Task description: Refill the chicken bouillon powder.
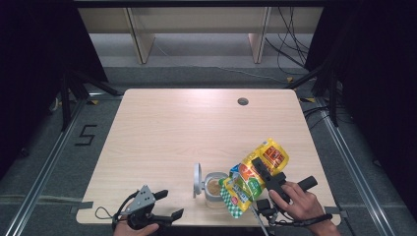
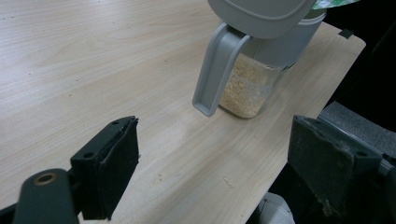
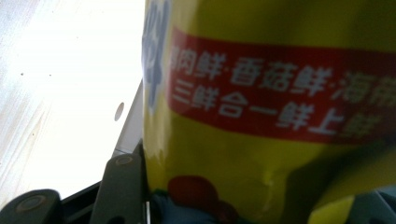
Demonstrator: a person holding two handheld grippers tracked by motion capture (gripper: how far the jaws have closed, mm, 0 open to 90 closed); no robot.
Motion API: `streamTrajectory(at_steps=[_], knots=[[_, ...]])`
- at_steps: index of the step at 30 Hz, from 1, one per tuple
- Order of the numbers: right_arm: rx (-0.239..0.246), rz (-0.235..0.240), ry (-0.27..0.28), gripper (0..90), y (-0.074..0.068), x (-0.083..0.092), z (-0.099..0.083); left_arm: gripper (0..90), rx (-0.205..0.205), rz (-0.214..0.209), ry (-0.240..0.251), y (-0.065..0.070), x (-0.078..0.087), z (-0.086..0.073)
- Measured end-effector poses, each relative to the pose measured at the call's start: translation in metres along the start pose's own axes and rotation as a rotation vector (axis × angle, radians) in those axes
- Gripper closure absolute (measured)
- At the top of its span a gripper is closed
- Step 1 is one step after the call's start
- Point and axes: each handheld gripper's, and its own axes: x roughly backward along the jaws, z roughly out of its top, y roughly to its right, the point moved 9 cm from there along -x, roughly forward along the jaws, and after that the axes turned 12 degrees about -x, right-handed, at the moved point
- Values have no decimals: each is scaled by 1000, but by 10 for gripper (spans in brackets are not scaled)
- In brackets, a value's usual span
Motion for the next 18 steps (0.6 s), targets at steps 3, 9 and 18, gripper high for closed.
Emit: streamTrajectory(at_steps=[3, 9, 18], knots=[[9, -1, 5, 499, 1, -1, 1, 159, 0, 0, -1, 0, 0, 0], [12, -1, 7, 499, 2, -1, 1, 160, 0, 0, 1, 0, 0, 0], [5, -8, 6, 500, 2, 0, 1, 160, 0, 1, -1, 0, 0, 0]])
